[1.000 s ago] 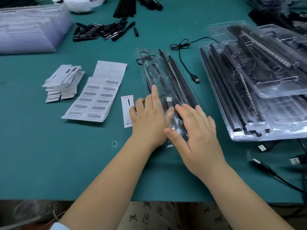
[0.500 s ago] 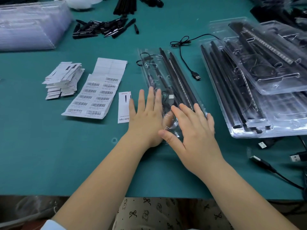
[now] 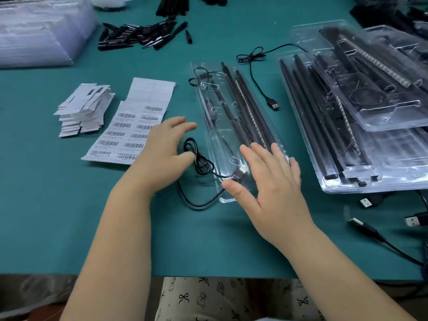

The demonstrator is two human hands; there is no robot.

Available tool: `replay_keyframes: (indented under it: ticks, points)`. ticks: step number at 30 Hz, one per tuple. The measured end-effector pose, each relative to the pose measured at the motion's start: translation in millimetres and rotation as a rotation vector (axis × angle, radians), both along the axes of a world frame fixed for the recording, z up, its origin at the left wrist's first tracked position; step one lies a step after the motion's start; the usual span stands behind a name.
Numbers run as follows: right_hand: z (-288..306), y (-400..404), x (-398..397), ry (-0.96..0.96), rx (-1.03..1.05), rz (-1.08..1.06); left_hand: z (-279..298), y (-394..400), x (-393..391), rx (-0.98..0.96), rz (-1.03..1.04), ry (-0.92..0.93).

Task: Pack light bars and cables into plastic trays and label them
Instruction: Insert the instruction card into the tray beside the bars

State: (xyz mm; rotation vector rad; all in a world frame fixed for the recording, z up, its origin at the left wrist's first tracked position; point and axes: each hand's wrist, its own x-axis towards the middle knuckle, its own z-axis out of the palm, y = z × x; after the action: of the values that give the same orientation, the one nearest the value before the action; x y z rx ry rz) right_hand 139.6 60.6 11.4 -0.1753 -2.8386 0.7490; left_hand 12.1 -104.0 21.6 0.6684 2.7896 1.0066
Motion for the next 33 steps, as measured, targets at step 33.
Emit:
replay_keyframes:
  ticks: [33]
  points:
    - [0.2, 0.3, 1.4, 0.36, -0.037, -0.026, -18.7, 57.6, 14.1, 0.016, 0.258, 0.068]
